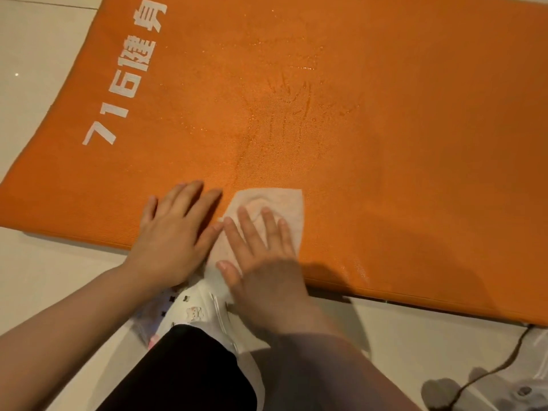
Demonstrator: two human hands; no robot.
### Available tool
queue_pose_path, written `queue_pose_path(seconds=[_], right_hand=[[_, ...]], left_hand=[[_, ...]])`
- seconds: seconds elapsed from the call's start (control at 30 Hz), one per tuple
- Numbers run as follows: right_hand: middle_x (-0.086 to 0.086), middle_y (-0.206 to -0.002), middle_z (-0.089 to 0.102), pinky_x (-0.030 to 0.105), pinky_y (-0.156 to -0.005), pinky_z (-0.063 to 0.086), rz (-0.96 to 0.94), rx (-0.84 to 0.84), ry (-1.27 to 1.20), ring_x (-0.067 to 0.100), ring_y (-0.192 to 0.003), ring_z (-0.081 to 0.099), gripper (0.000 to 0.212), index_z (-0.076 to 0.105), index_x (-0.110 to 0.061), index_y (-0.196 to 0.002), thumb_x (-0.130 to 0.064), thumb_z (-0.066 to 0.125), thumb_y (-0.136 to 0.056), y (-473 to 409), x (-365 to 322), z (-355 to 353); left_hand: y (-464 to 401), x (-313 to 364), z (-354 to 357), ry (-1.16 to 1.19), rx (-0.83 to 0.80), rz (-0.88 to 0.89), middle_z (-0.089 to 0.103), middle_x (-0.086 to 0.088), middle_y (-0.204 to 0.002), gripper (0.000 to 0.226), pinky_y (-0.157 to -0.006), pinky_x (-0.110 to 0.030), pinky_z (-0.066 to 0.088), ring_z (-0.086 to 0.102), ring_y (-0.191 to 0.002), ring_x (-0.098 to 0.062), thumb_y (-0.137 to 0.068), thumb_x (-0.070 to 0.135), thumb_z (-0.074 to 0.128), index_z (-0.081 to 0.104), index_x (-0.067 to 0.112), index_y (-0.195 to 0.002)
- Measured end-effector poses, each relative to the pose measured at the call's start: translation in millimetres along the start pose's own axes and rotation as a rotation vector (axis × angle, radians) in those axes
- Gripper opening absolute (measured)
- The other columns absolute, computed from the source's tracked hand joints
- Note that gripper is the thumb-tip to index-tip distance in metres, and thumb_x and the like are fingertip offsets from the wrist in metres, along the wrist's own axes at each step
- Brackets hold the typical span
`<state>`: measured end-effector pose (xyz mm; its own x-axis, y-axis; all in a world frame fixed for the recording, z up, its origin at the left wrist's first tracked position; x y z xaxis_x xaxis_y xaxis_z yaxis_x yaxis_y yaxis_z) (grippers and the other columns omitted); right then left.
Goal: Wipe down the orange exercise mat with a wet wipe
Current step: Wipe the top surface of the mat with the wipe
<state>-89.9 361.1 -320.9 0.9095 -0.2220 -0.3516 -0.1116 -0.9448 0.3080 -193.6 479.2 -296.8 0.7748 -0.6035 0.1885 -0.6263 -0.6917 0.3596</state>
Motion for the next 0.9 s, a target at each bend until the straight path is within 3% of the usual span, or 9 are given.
queue_pose_path(seconds=[0.1, 0.2, 0.3, 0.4, 0.5, 0.63, 0.7, 0.8, 0.9], right_hand=[[0.000, -0.165, 0.001, 0.052, -0.120, -0.005, -0.001, -0.017, -0.023, 0.034, -0.150, -0.008, 0.075, 0.015, -0.029, -0.156, -0.061, 0.004, -0.089, -2, 14, -3], [0.012, -0.159, 0.027, 0.052, -0.115, 0.011, 0.291, 0.079, 0.041, 0.048, -0.143, 0.025, 0.073, 0.037, -0.020, -0.151, -0.057, 0.018, -0.091, 4, 86, -12], [0.005, -0.165, -0.002, 0.048, -0.120, -0.001, 0.634, 0.032, 0.036, 0.037, -0.150, -0.001, 0.072, 0.007, -0.027, -0.158, -0.062, 0.007, -0.095, 32, 163, -30], [0.002, -0.164, -0.015, 0.050, -0.120, -0.007, 0.820, 0.078, -0.051, 0.033, -0.149, -0.013, 0.068, -0.004, -0.027, -0.157, -0.058, 0.011, -0.099, 46, 177, -42], [0.003, -0.161, -0.023, 0.048, -0.117, -0.016, 0.718, 0.045, -0.052, 0.033, -0.148, -0.020, 0.068, -0.011, -0.027, -0.156, -0.058, 0.000, -0.097, 29, 125, -24], [0.004, -0.162, -0.007, 0.050, -0.116, -0.014, 0.247, 0.092, 0.001, 0.037, -0.149, -0.010, 0.066, -0.001, -0.027, -0.154, -0.055, 0.009, -0.095, -10, 25, -2], [-0.004, -0.162, -0.015, 0.049, -0.116, -0.018, 0.034, 0.026, -0.043, 0.031, -0.148, -0.021, 0.064, -0.006, -0.033, -0.154, -0.056, 0.007, -0.096, -21, -3, 1], [-0.014, -0.156, -0.026, 0.042, -0.113, -0.026, 0.051, 0.001, -0.099, 0.023, -0.146, -0.029, 0.075, -0.009, -0.041, -0.153, -0.067, -0.008, -0.082, -31, 20, -9], [-0.004, -0.163, -0.013, 0.043, -0.113, -0.017, 0.290, 0.096, 0.032, 0.032, -0.149, -0.014, 0.085, 0.001, -0.037, -0.156, -0.071, -0.009, -0.079, -29, 85, -21]], left_hand=[[5, -7, 5, -0.027, -0.018, -0.014, 0.013, 0.004, -0.165, 0.081, -0.120, -0.041, -0.002, 0.003, -0.152, -0.017, -0.086, 0.070, 0.003, 0.021, 0.033, -0.156], [6, -5, 5, -0.034, -0.001, -0.003, 0.015, 0.002, -0.165, 0.079, -0.120, -0.042, -0.001, 0.006, -0.152, -0.019, -0.089, 0.068, 0.004, 0.023, 0.031, -0.156], [6, -7, 6, -0.040, 0.010, 0.006, 0.021, -0.001, -0.163, 0.076, -0.120, -0.044, 0.002, 0.012, -0.152, -0.021, -0.092, 0.066, 0.008, 0.028, 0.029, -0.155], [5, -6, 5, -0.060, 0.013, 0.000, 0.022, 0.000, -0.163, 0.075, -0.119, -0.047, 0.001, 0.014, -0.151, -0.021, -0.092, 0.065, 0.007, 0.030, 0.029, -0.154], [6, -3, 8, -0.068, -0.009, -0.025, 0.012, 0.006, -0.164, 0.076, -0.118, -0.053, -0.005, 0.005, -0.152, -0.015, -0.090, 0.067, 0.000, 0.021, 0.034, -0.155], [5, -4, 9, 0.002, 0.025, -0.034, 0.008, 0.013, -0.164, 0.076, -0.119, -0.049, -0.007, -0.002, -0.150, -0.005, -0.088, 0.065, -0.003, 0.019, 0.038, -0.155], [7, -7, 5, 0.085, 0.070, -0.040, 0.016, 0.015, -0.162, 0.072, -0.121, -0.044, -0.004, 0.001, -0.146, 0.002, -0.091, 0.062, 0.001, 0.025, 0.036, -0.154], [12, -15, 1, 0.120, 0.117, -0.037, 0.030, 0.012, -0.158, 0.066, -0.120, -0.034, 0.003, 0.013, -0.144, 0.003, -0.097, 0.060, 0.009, 0.028, 0.033, -0.154], [20, -23, 7, 0.019, 0.165, -0.046, 0.034, 0.006, -0.158, 0.061, -0.119, -0.037, 0.001, 0.020, -0.147, -0.007, -0.100, 0.056, 0.018, 0.034, 0.029, -0.153]])
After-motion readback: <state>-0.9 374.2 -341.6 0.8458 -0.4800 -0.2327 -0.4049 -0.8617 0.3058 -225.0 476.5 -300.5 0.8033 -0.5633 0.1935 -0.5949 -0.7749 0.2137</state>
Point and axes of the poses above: each hand's wrist, its own y-axis away from the middle knuckle, its own z-axis out of the palm, x = y × z, the point moved 3 cm from there along -y, towards the middle knuckle
